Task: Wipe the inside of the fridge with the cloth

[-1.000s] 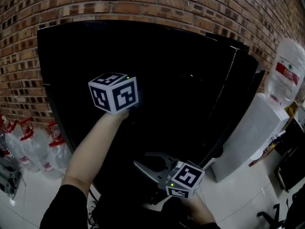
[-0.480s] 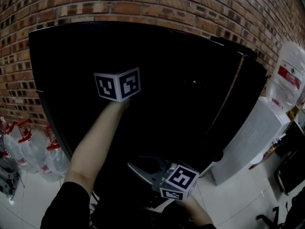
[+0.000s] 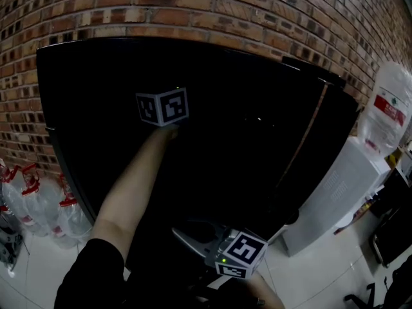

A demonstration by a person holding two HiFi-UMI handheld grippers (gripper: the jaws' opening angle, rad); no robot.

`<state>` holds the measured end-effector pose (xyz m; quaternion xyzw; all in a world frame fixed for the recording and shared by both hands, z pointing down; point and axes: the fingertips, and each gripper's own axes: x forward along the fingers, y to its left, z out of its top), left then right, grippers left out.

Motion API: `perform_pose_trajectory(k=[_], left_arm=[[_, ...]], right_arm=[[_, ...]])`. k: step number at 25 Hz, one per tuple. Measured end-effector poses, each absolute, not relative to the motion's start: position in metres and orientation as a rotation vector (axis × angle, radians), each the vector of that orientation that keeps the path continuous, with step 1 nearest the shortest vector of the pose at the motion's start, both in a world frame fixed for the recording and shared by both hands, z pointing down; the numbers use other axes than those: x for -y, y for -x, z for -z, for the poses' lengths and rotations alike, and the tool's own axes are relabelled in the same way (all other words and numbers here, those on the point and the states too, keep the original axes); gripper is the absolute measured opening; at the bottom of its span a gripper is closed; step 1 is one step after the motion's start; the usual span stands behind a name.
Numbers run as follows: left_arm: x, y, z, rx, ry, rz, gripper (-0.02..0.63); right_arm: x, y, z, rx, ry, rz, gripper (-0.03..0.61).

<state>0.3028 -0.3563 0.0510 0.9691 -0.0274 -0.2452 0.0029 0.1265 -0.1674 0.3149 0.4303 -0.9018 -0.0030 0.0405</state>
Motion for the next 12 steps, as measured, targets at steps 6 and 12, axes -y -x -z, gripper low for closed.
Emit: perform_pose_trajectory(k=[6,12], left_arm=[[0.358,-0.332,-0.054,0.007,-3.133,0.687,0.057],[0.365,-0.343,-0.053,0.075,-3.143,0.664,0.057]], right_arm=[[0.163,-0.128,-0.313,2.788,-1.307,0.010,0.046],[0.168,-0.128,-0.316,2.770,-1.307,-0.009,0.046]])
